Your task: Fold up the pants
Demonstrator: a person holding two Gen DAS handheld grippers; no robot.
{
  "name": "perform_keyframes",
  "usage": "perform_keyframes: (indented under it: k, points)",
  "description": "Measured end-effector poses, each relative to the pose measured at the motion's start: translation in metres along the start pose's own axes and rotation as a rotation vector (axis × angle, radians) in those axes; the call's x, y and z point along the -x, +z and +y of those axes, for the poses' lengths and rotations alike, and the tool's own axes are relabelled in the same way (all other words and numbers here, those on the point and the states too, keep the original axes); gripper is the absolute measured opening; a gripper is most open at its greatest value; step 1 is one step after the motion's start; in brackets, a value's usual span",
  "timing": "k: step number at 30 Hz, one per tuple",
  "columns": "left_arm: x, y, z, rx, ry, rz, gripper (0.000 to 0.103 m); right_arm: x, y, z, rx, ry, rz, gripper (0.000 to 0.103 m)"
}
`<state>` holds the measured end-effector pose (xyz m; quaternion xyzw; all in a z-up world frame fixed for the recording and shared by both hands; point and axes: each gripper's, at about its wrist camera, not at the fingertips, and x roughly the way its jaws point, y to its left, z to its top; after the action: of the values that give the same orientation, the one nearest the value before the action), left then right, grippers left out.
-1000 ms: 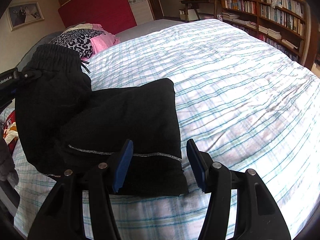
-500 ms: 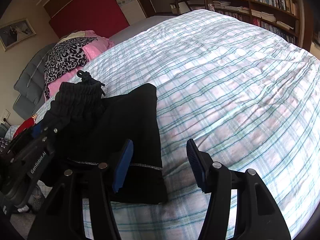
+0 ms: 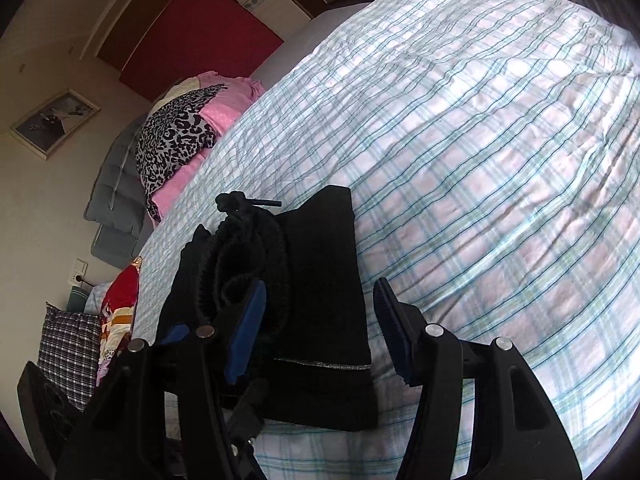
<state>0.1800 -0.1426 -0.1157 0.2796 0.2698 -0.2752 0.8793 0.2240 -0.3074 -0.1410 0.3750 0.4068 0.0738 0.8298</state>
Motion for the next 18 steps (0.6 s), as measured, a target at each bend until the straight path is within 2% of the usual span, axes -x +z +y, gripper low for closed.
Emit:
perform_keyframes:
  k: [3, 7, 13, 18]
  points:
    - [0.008, -0.001, -0.006, -0.023, -0.051, -0.016, 0.076, -0.004, 0.002, 0.0, -0.033, 0.057, 0.028, 0.066]
    - [0.018, -0.008, 0.013, 0.066, -0.103, -0.001, 0.076, -0.013, 0.003, 0.005, -0.057, 0.124, 0.068, 0.073]
    - [0.03, -0.024, 0.079, 0.31, -0.041, 0.037, 0.076, -0.041, 0.003, 0.022, -0.054, 0.145, 0.137, 0.078]
    - [0.038, -0.037, 0.125, 0.455, -0.007, 0.058, 0.076, -0.059, 0.007, 0.035, -0.034, 0.123, 0.15, 0.089]
